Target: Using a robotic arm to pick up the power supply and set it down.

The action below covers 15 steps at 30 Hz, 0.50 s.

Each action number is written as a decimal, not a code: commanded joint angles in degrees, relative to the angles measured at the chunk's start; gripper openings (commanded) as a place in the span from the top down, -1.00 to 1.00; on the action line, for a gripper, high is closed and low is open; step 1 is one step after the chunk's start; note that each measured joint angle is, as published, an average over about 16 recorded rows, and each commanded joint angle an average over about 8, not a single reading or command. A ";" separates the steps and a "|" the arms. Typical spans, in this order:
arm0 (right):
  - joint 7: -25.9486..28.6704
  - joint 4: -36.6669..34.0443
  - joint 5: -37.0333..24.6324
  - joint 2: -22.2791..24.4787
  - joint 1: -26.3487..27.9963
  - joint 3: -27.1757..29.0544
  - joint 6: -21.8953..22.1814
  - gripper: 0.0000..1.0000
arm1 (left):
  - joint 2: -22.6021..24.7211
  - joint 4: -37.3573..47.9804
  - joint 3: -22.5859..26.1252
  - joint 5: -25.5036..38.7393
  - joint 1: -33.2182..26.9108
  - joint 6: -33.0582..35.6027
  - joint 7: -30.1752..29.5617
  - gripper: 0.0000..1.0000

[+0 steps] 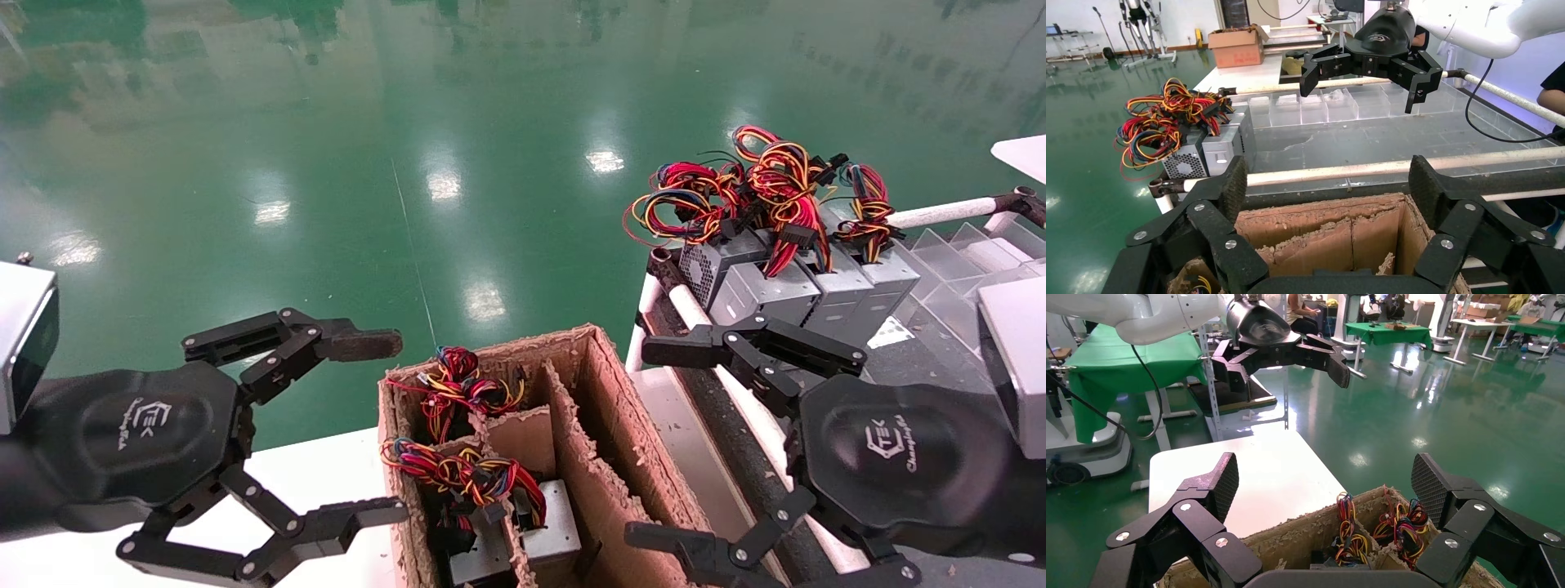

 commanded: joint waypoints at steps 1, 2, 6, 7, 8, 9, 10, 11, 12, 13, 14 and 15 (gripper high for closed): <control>0.00 0.00 0.00 0.00 0.00 0.00 0.00 -1.00 | 0.00 0.00 0.00 0.00 0.00 0.00 0.00 1.00; 0.00 0.00 0.00 0.00 0.00 0.00 0.00 -1.00 | 0.00 0.00 0.00 0.00 0.00 0.00 0.00 1.00; 0.00 0.00 0.00 0.00 0.00 0.00 0.00 -1.00 | 0.00 0.00 0.00 0.00 0.00 0.00 0.00 1.00; 0.00 0.00 0.00 0.00 0.00 0.00 0.00 -1.00 | 0.00 0.00 0.00 0.00 0.00 0.00 0.00 1.00; 0.00 0.00 0.00 0.00 0.00 0.00 0.00 -1.00 | 0.00 0.00 0.00 0.00 0.00 0.00 0.00 1.00; 0.00 0.00 0.00 0.00 0.00 0.00 0.00 -1.00 | 0.00 0.00 0.00 0.00 0.00 0.00 0.00 1.00; 0.00 0.00 0.00 0.00 0.00 0.00 0.00 -1.00 | 0.00 0.00 0.00 0.00 0.00 0.00 0.00 1.00; 0.00 0.00 0.00 0.00 0.00 0.00 0.00 -1.00 | 0.00 0.00 0.00 0.00 0.00 0.00 0.00 1.00; 0.00 0.00 0.00 0.00 0.00 0.00 0.00 -1.00 | 0.00 0.00 0.00 0.00 0.00 0.00 0.00 1.00; 0.00 0.00 0.00 0.00 0.00 0.00 0.00 -1.00 | 0.00 0.00 0.00 0.00 0.00 0.00 0.00 1.00; 0.00 0.00 0.00 0.00 0.00 0.00 0.00 -1.00 | 0.00 0.00 0.00 0.00 0.00 0.00 0.00 1.00; 0.00 0.00 0.00 0.00 0.00 0.00 0.00 -1.00 | 0.00 0.00 0.00 0.00 0.00 0.00 0.00 1.00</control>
